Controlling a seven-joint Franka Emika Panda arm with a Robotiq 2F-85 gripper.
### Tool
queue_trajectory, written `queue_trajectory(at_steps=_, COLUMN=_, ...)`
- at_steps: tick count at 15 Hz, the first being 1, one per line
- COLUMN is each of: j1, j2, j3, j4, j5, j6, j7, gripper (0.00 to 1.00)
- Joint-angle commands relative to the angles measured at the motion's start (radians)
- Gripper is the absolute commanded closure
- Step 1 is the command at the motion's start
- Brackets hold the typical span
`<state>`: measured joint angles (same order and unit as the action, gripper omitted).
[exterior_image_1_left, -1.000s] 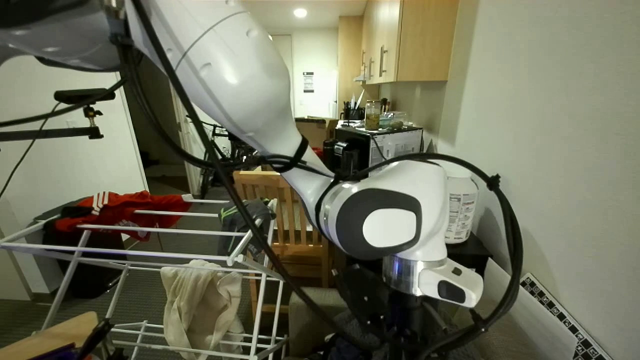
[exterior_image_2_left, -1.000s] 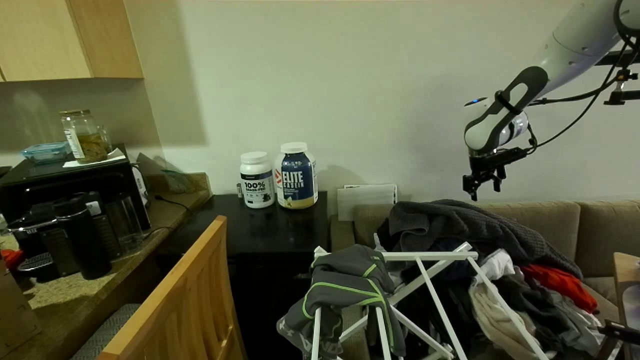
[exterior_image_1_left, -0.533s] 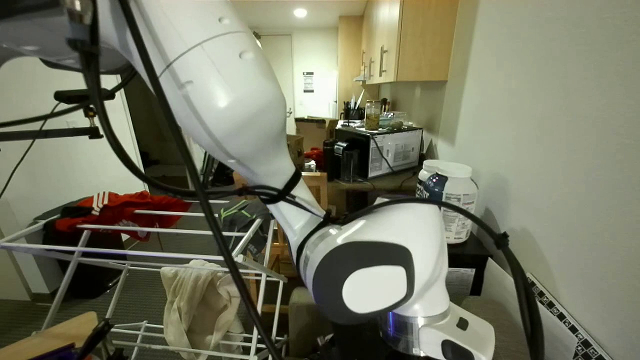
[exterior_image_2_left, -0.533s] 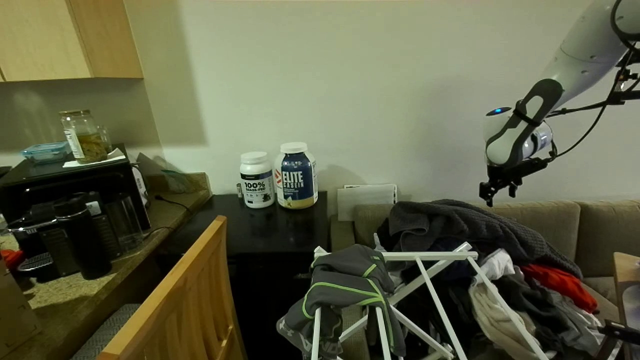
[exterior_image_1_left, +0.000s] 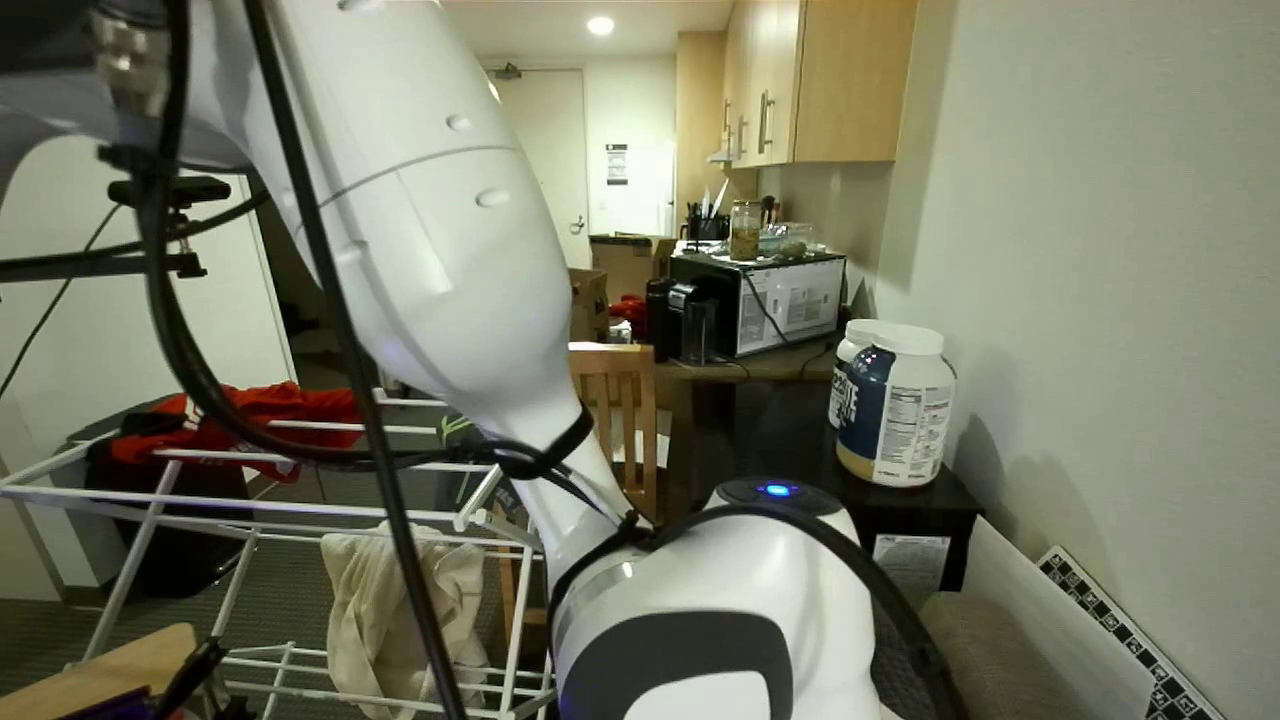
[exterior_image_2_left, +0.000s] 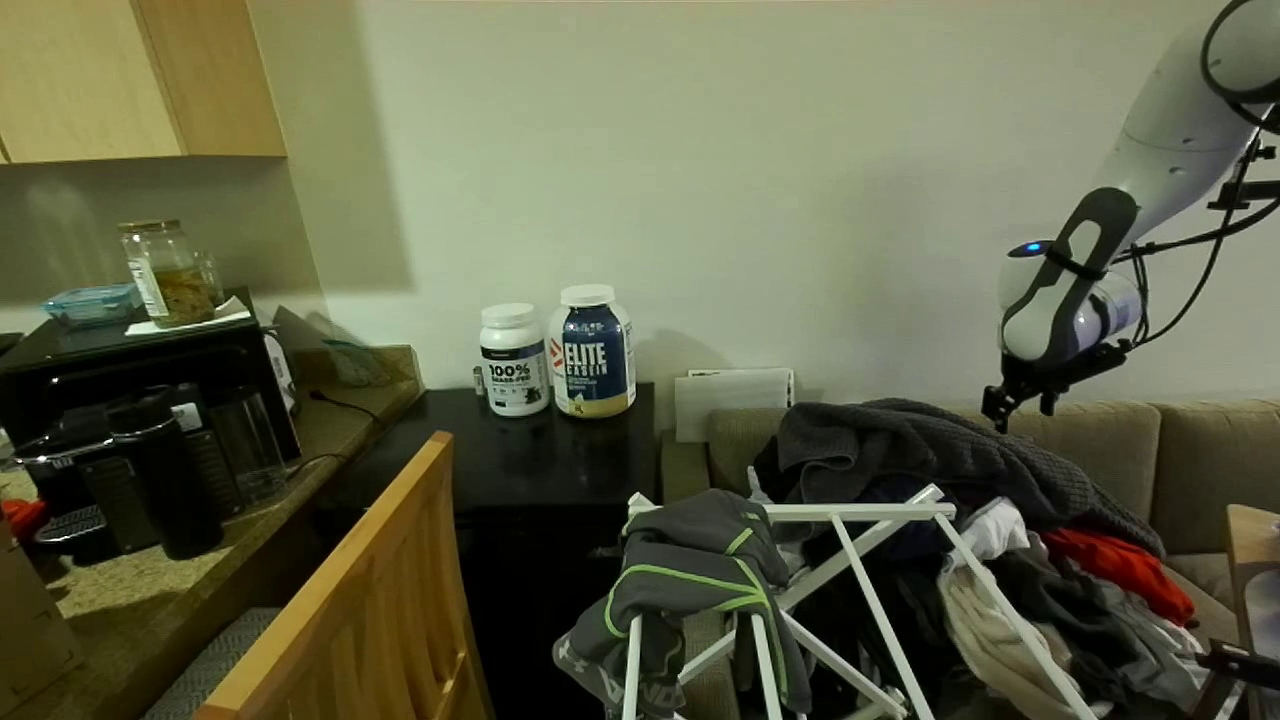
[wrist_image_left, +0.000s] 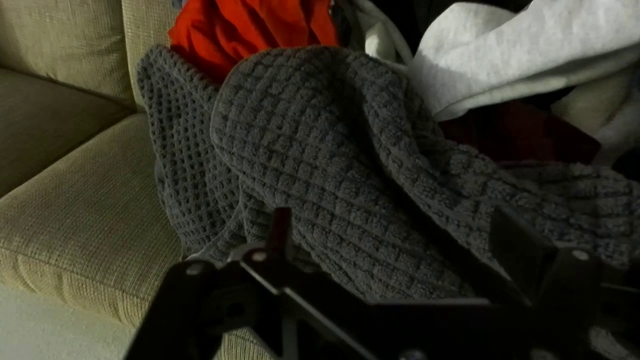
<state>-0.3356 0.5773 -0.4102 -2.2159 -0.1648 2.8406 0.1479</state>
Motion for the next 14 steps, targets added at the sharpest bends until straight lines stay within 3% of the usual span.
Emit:
queue_trajectory(at_steps=1, j1=-0.089, j2=-0.045, j3=0.099, j4=-0.041, j5=0.09, j6=-0.025, j7=-0.123, gripper=0.0)
queue_trajectory(at_steps=5, j1=-0.209, j2=-0.045, j3=0.238, j4=-0.013, j5=0.122, j6=-0.047, j7=-0.38, gripper=0.0)
queue_trajectory(at_steps=9, j1=-0.244, j2=-0.001, j3=0.263, j4=0.068, j5=0.083, j6=-0.111, j7=-0.557, gripper=0.0)
queue_trajectory(at_steps=14, j1=-0.213, j2=0.049, j3=0.227, j4=0.113, j5=-0.011, j6=-0.104, j7=-0.652, gripper=0.0)
